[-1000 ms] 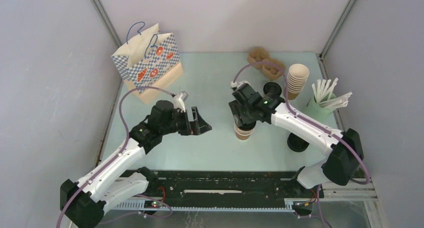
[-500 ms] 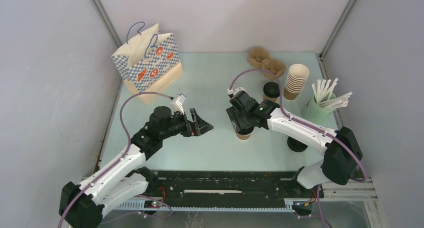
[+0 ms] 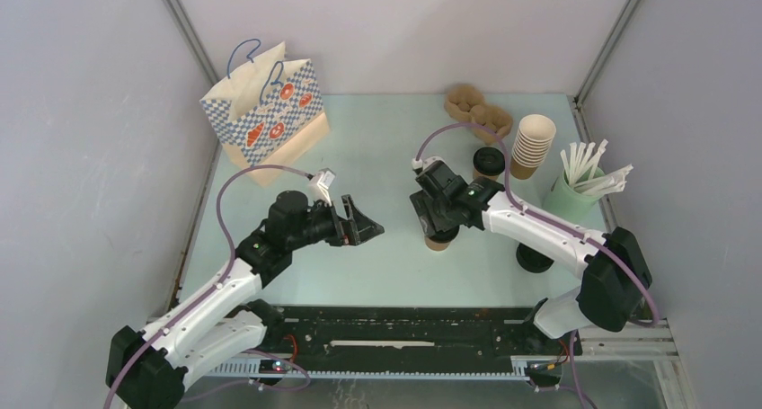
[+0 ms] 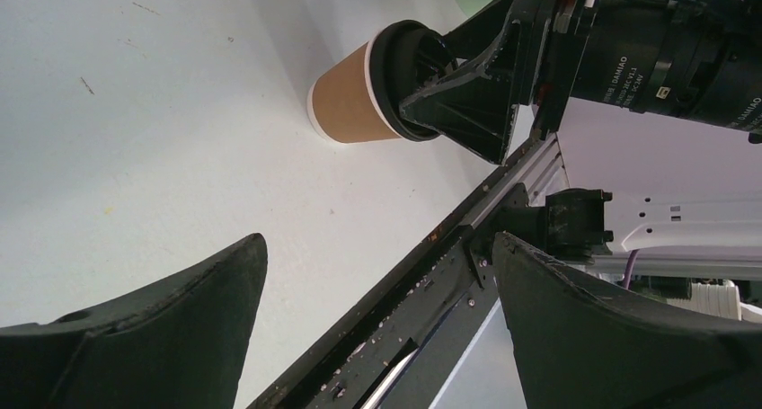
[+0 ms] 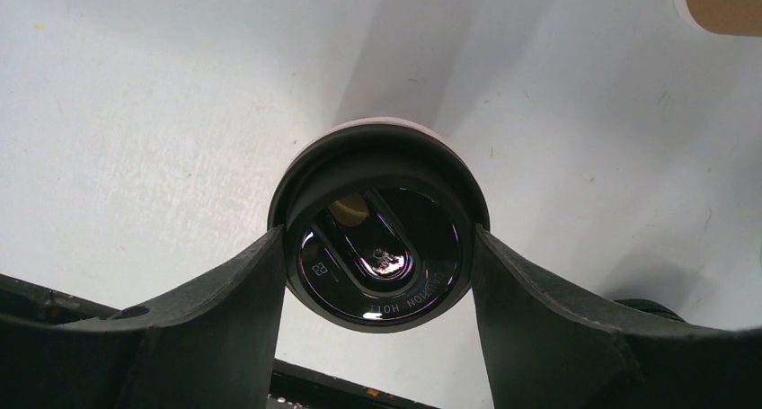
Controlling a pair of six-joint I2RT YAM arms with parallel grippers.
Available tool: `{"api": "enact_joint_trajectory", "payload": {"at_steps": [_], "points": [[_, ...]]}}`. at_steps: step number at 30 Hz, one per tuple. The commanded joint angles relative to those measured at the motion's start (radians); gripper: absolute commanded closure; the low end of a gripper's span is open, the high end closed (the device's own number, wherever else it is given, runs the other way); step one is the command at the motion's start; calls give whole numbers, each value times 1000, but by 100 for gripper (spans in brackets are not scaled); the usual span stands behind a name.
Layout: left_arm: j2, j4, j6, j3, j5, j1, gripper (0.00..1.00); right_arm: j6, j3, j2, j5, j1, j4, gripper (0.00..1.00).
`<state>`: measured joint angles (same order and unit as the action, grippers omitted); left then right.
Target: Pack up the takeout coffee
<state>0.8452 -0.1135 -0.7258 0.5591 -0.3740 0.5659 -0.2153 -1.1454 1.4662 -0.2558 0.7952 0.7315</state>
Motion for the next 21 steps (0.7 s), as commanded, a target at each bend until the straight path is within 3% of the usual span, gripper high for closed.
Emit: {"api": "enact_joint_trajectory", "payload": {"at_steps": [1,18,21], "points": [[-4,41,13,-5,-28,-7,0,3,-28,-11,6,-13,10,37],[-22,38,17,-14,-41,-6,0,23,-27,33,44,-57,-28,34],[-21,37,21,-13,-45,-6,0,25,-28,44,53,-62,-21,30]]}}
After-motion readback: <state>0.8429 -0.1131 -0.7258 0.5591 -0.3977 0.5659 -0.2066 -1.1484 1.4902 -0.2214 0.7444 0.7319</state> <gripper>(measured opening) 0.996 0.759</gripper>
